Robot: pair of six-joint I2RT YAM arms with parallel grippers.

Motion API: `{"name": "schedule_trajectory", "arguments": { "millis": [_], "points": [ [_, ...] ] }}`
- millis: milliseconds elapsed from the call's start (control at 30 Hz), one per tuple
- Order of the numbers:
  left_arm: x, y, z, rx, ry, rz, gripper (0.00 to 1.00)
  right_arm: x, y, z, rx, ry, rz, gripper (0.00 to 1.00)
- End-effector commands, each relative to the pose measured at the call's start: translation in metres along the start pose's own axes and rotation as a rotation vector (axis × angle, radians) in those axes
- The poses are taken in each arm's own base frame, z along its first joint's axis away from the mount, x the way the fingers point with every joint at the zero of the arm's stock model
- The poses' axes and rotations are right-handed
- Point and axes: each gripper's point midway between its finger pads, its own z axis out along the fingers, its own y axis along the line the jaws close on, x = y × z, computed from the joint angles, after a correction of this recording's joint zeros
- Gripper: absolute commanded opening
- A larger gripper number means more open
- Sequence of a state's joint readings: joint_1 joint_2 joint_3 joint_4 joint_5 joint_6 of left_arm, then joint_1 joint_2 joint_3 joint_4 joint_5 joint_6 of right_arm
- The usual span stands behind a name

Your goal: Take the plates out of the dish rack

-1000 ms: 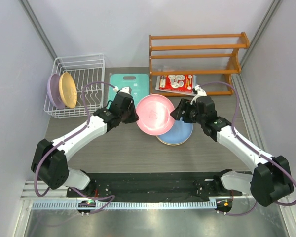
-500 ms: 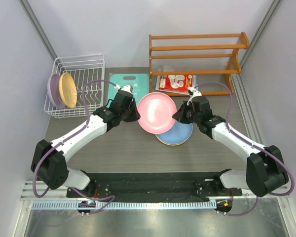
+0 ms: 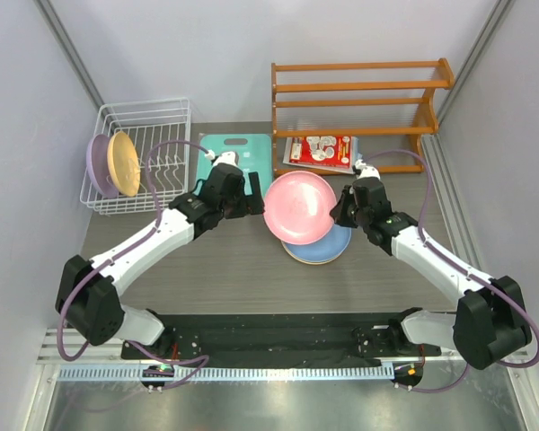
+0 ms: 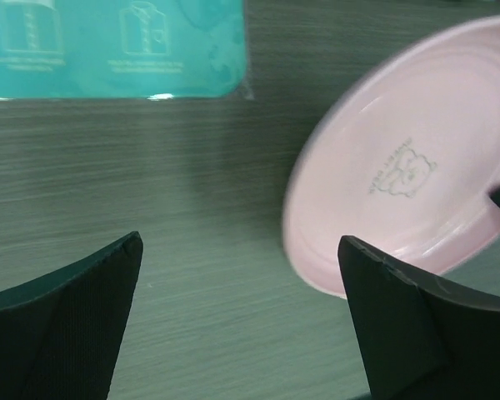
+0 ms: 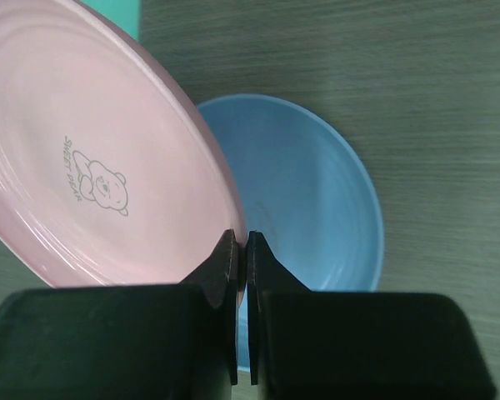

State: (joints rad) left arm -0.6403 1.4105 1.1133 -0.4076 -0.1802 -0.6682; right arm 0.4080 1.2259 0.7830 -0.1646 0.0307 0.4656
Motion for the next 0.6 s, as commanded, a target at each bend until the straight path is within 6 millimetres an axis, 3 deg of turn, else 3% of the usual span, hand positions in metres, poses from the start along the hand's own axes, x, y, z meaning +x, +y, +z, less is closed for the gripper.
{"name": "schedule_trajectory", "arguments": {
  "millis": [0, 167, 300, 567],
  "points": [
    [-0.049, 0.027, -0.028, -0.171, -0.184, 0.066, 1.0, -0.015, -0.026, -0.011, 0.158, -0.018, -0.018, 0.01],
    [-0.089, 0.078, -0.07, -0.46, -0.364, 0.167, 0.99, -0.002, -0.045, -0.016, 0.238, 0.027, -0.015, 0.01],
    [-0.113, 0.1, -0.094, -0.602, -0.454, 0.192, 1.0, 0.002, -0.049, -0.016, 0.246, 0.035, -0.01, 0.01],
    [-0.141, 0.13, -0.107, -0.718, -0.49, 0.158, 1.0, 0.013, -0.041, -0.014, 0.206, 0.095, 0.023, 0.02]
  ]
}}
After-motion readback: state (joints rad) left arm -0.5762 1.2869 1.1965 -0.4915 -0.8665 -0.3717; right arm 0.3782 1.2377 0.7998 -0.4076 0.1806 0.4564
